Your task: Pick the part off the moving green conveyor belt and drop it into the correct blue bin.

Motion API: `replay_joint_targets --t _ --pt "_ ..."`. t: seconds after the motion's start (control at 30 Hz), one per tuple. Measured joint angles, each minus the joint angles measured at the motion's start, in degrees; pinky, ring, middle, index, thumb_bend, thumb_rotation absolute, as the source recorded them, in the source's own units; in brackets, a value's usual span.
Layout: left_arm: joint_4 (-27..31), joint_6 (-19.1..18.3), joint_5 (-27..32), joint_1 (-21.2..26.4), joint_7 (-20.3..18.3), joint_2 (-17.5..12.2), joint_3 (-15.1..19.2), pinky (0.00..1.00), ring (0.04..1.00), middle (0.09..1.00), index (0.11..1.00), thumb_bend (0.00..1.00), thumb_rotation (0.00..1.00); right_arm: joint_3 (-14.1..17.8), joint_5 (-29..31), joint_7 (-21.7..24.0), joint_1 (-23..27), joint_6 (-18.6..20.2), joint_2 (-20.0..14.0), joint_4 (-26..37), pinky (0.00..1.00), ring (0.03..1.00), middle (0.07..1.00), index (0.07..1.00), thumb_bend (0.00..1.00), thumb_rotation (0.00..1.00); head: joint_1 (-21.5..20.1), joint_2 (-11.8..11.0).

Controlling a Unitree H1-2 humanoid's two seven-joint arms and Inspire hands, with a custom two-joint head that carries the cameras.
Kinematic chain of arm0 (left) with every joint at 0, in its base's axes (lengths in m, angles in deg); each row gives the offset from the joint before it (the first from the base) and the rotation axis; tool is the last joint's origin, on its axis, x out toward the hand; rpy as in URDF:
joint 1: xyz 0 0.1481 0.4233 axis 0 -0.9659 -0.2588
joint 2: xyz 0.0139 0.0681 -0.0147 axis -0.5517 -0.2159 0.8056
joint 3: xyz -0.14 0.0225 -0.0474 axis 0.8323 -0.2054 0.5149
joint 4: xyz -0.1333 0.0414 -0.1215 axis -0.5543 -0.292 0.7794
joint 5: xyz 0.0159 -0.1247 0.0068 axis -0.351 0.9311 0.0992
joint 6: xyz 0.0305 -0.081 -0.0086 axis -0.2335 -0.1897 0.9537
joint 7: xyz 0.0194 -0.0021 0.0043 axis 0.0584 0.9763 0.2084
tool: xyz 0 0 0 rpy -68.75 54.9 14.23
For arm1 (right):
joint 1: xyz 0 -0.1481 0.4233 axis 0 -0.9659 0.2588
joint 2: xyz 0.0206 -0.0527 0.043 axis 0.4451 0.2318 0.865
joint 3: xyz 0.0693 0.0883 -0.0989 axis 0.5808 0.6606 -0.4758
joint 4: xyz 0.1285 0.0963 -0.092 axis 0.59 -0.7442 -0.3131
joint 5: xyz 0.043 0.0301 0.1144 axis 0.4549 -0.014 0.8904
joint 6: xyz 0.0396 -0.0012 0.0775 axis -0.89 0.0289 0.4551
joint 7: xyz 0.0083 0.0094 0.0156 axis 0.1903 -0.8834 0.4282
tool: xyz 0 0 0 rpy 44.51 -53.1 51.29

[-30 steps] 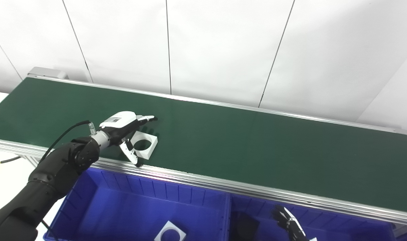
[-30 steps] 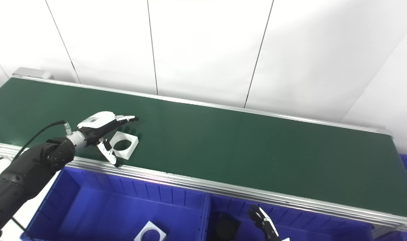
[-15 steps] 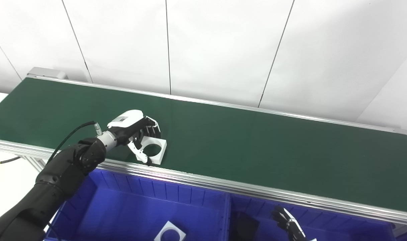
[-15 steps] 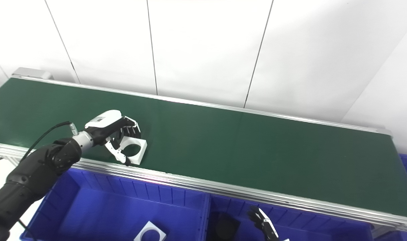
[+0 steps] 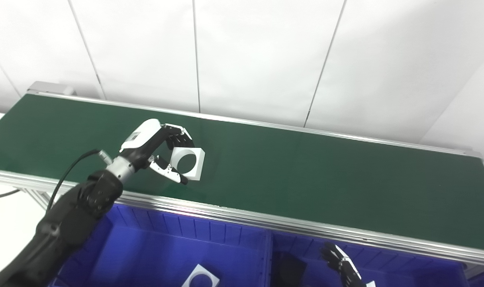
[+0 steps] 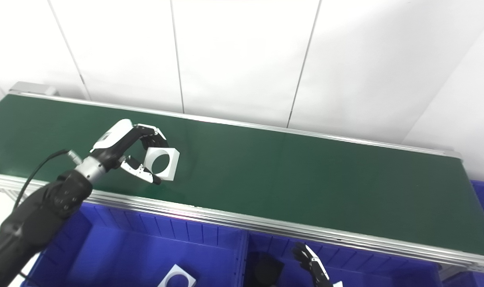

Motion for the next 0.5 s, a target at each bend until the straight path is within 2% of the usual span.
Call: replay_joint_targets --t 0.2,0.3,0.33,0.5 --pt "8.99 0.05 6.48 -5.78 3.55 0.23 0.4 0.43 0.466 0.504 0.474 0.5 0.0 0.03 -0.46 0.1 -0.03 0.0 0.62 0.31 0.79 0.805 0.799 0.844 0.77 0.46 -3.26 1.76" --pt "11.14 0.02 8.56 -7.95 5.29 1.11 0.19 0.43 0.461 0.503 0.481 0.5 0.0 0.2 -0.51 0.41 -0.17 0.0 1.08 0.68 0.79 0.804 0.803 0.848 0.78 0.48 -4.14 2.46" --pt "11.66 0.0 8.93 -8.53 5.81 1.51 -0.02 0.43 0.46 0.502 0.483 0.5 0.0 0.4 -0.56 0.59 -0.24 0.0 1.28 0.95 0.79 0.809 0.807 0.851 0.78 0.48 -5.19 3.33" --pt "13.29 -0.04 11.18 -11.79 6.34 3.21 -0.56 0.44 0.472 0.507 0.47 0.5 0.0 1.77 -0.77 2.06 -0.3 0.0 2.73 2.08 0.8 0.818 0.814 0.853 0.79 0.5 -6.78 4.22"
